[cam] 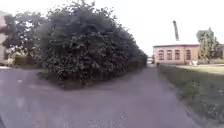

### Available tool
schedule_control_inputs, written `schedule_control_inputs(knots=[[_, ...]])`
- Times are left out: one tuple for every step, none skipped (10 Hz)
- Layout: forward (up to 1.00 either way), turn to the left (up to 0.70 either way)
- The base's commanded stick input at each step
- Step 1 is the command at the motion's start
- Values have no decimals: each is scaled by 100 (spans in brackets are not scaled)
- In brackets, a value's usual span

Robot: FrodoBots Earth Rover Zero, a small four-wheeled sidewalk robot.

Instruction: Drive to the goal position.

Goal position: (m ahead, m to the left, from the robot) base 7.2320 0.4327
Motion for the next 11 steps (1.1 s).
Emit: schedule_control_inputs(knots=[[44,2],[44,2],[44,2],[44,2],[44,2],[44,2],[44,2],[44,-12],[44,-27],[44,-27],[44,-27]])
